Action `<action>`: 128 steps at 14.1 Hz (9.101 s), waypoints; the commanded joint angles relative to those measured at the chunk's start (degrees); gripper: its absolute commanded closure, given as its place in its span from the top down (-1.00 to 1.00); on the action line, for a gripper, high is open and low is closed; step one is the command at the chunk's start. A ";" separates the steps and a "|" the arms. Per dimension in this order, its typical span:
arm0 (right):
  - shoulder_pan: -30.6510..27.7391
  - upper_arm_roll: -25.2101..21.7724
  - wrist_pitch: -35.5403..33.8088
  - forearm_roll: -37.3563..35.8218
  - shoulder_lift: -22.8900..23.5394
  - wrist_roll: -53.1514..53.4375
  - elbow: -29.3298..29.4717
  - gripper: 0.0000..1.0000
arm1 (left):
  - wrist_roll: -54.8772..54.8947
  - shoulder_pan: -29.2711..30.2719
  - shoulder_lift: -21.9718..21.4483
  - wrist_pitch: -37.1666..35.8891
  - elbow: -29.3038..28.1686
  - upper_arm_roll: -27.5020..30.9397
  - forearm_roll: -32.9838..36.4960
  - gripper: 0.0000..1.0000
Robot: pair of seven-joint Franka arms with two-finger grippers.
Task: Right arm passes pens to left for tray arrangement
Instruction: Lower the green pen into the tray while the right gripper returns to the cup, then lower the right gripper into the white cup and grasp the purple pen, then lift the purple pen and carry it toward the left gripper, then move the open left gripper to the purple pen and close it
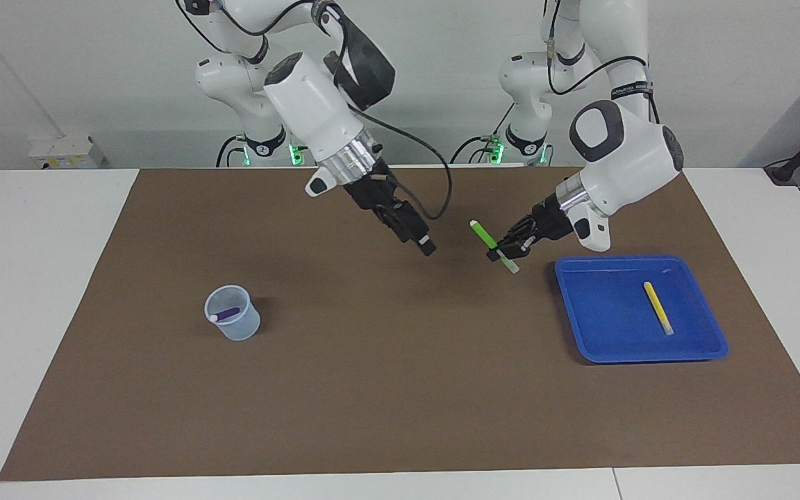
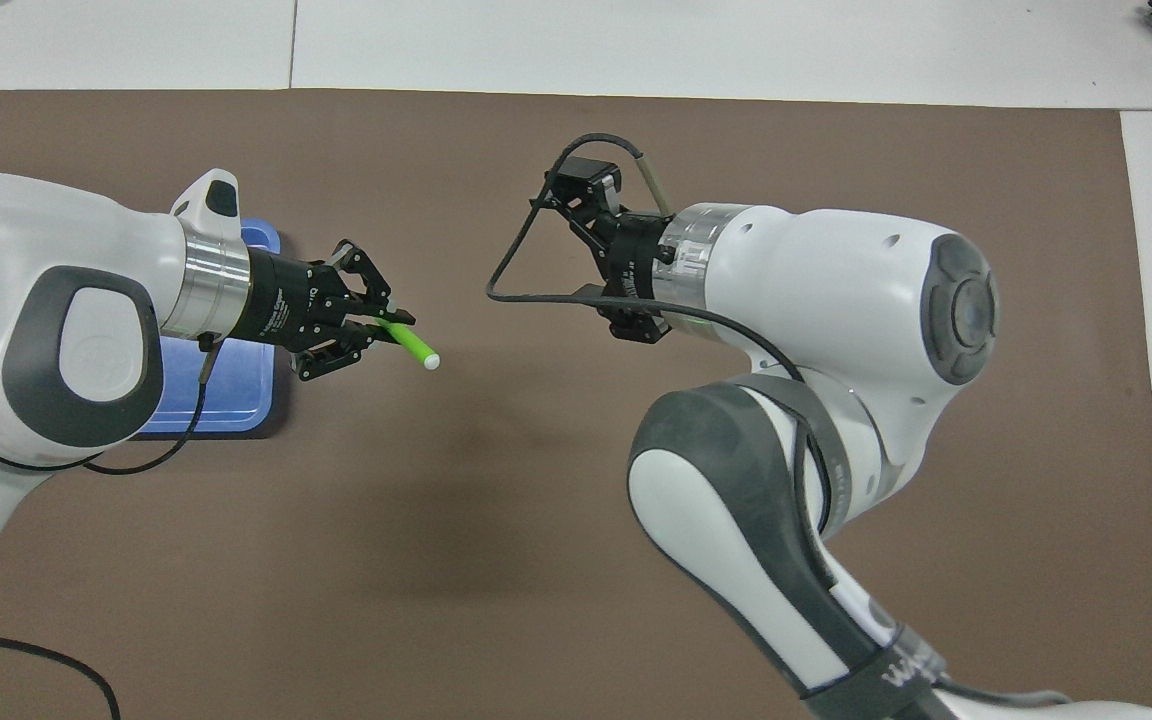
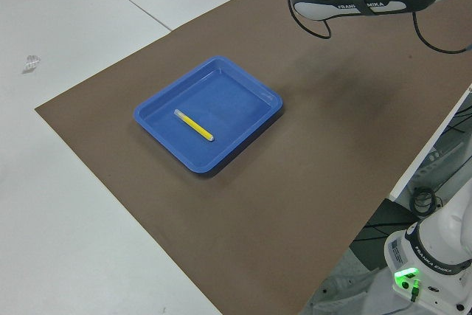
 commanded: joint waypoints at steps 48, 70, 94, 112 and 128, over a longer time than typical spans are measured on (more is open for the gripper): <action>-27.22 0.32 -17.08 -23.29 0.39 -57.26 -5.37 -1.00 | 46.39 19.46 15.79 16.57 1.06 0.04 44.69 -0.60; -5.43 1.02 -23.26 -27.07 -5.08 -7.63 7.65 -1.00 | 46.39 19.55 16.14 22.55 0.97 0.04 44.69 1.00; 7.49 1.37 -0.24 -26.02 1.60 41.43 7.65 -1.00 | 17.34 14.27 11.13 -8.19 12.31 -1.72 30.48 0.99; 9.17 1.46 6.99 -24.35 5.03 38.11 7.21 -1.00 | -38.06 14.27 8.14 -13.57 17.06 -10.23 4.09 0.97; 8.99 1.46 6.72 -24.35 4.94 35.11 6.33 -1.00 | -51.96 9.61 7.17 -4.96 16.10 -13.49 4.09 0.73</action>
